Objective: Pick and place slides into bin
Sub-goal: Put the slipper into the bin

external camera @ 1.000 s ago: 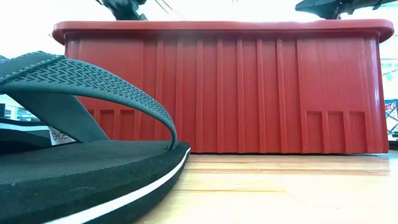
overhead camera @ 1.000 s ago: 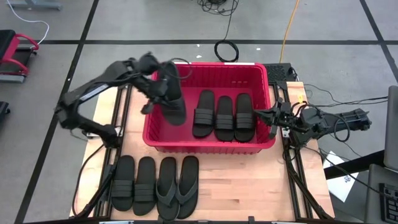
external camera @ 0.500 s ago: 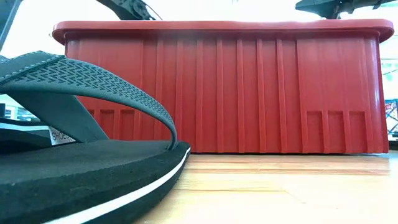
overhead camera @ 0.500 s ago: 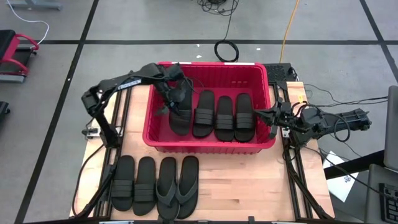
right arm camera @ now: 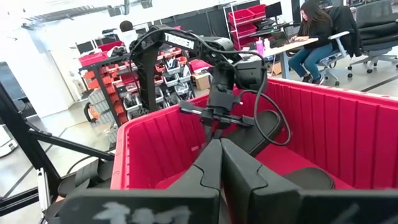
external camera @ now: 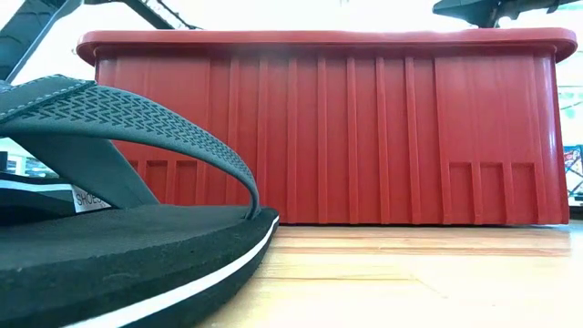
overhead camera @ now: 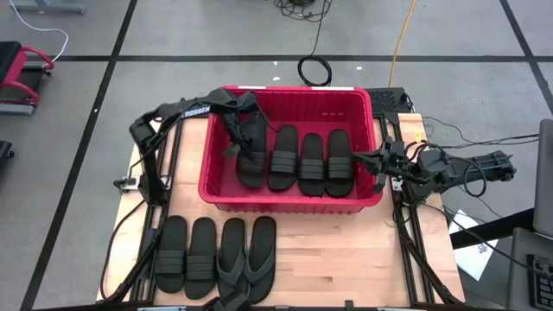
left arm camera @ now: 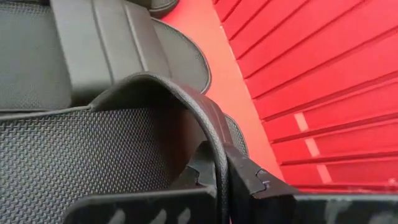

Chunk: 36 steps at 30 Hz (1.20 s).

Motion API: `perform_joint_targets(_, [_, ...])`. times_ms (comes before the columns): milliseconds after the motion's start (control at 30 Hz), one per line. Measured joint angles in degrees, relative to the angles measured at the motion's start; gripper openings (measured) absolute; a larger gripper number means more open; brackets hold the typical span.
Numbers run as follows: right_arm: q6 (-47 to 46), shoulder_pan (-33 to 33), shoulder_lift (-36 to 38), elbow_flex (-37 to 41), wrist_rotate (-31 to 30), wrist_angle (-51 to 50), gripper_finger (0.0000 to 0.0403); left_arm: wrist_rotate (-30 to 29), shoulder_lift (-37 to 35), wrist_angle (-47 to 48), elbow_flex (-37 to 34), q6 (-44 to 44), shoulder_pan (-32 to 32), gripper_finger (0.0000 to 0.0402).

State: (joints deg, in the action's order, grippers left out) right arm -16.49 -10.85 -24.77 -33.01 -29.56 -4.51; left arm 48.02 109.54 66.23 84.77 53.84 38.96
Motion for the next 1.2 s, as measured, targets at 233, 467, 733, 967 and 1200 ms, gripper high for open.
perform_joint_targets(233, [0.0,0.0,0.0,0.0,0.1,0.0,0.0,0.2,1.0,-0.8,-0.3,0.5,0.8,0.0])
perform_joint_targets(467, [0.0,0.0,0.0,0.0,0.1,0.0,0.0,2.7,4.4,-0.4,-0.5,-2.9,0.5,0.0])
perform_joint_targets(733, [0.0,0.0,0.0,0.0,1.2,0.0,0.0,-2.0,4.6,-3.9,-0.5,-2.9,-1.3,0.0])
perform_joint_targets(967, [-1.9,0.0,0.0,0.0,1.4,0.0,0.0,-4.3,4.6,-6.0,-0.5,-6.6,-1.5,0.0006])
perform_joint_targets(1200, [-1.9,0.0,0.0,0.0,1.4,0.0,0.0,-5.9,4.6,-6.0,-0.5,-11.1,-1.5,0.005])
